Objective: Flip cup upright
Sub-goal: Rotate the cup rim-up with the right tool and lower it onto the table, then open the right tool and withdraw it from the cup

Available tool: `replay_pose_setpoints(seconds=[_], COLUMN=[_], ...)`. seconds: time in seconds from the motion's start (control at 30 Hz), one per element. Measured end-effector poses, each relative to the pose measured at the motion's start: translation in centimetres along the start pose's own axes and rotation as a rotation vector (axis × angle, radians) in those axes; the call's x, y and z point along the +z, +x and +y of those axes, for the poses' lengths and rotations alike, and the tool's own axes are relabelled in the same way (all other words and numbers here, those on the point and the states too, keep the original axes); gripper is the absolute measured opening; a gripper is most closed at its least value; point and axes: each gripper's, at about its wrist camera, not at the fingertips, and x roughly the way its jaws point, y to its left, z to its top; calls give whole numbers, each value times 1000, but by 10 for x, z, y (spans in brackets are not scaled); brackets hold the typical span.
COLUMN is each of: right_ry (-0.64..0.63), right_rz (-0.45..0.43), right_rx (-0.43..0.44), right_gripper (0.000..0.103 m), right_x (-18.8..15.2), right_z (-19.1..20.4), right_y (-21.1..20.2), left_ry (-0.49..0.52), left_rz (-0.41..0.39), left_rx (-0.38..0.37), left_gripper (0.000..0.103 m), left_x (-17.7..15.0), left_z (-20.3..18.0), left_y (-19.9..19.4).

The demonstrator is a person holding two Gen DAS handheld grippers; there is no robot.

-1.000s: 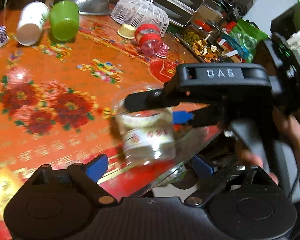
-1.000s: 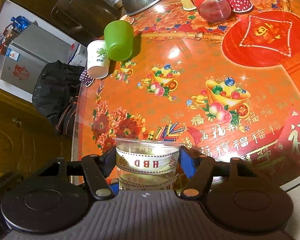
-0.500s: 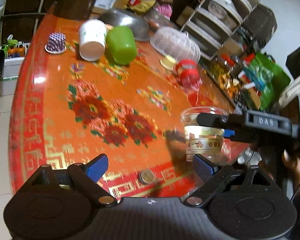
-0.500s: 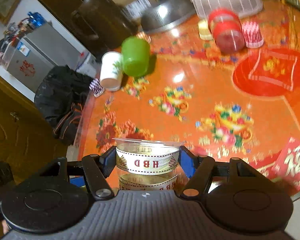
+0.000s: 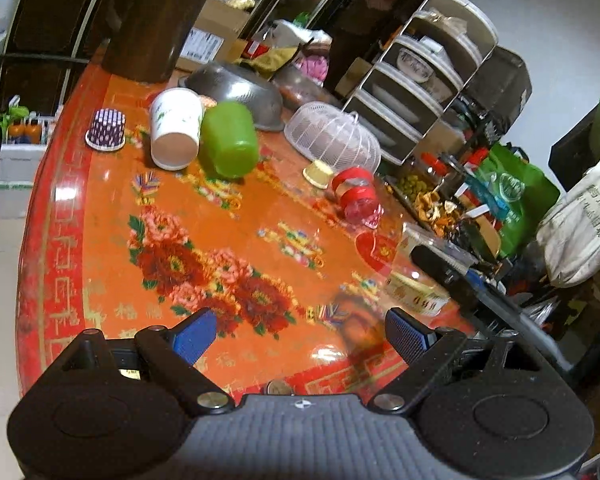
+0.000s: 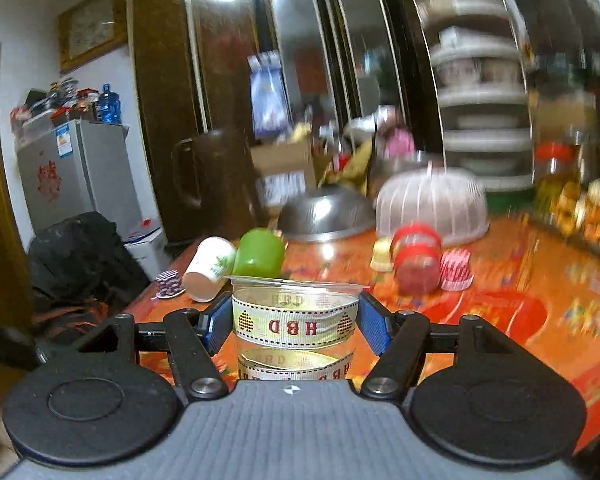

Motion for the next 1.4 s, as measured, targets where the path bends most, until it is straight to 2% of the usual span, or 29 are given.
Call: replay_pose_setpoints(seconds=[0.17,0.27,0.43,0.57,0.7,0.77,1.1,1.17,1.23,1.27,1.33,1.37,1.4], right_ry=[-52,-71,-92,-54,-85,-145,-155,-138,-126,-122,-113,-106,-100], right_rz=[-69,-154,-298,-320,-359,-374,-345,-324,-308,-300,-277,-259,-238], right_rx=[8,7,-48,-48,-58,-83,-80,-76,-65,-61,-53,-45,-35], right_gripper=[66,66,67,67,67,67,69,74,75,77,88,98,102], right_x=[-19,-30,-59,-75,-87,-91,-92,-92,-93,-93,-90,-88,-86], right_z=[6,8,15,15,17,23,26,24,23,22,22,21,20], right_y=[2,-4,-5,-2,-2,0,5,6,7,6,5,3,0], left_ry=[8,2,-7,-10,-14,-17,-36,-40,-32,-26,-9,1,18], left_rz=[-24,-29,-29,-36,-36,-37,-32,-32,-37,-40,-46,-53,-69], left_rx=[-3,-4,-13,-21,-21,-19,0,-1,2,7,21,27,32], left_gripper=[93,93,93,93,93,93,93,93,93,93,93,93,94], left_x=[-1,-1,-3,-6,-8,-8,-10,-11,-11,-12,-12,-13,-14], left_z=[0,2,4,5,5,6,12,13,11,10,8,7,5], left_y=[-3,-2,1,1,2,2,4,2,1,1,1,0,0])
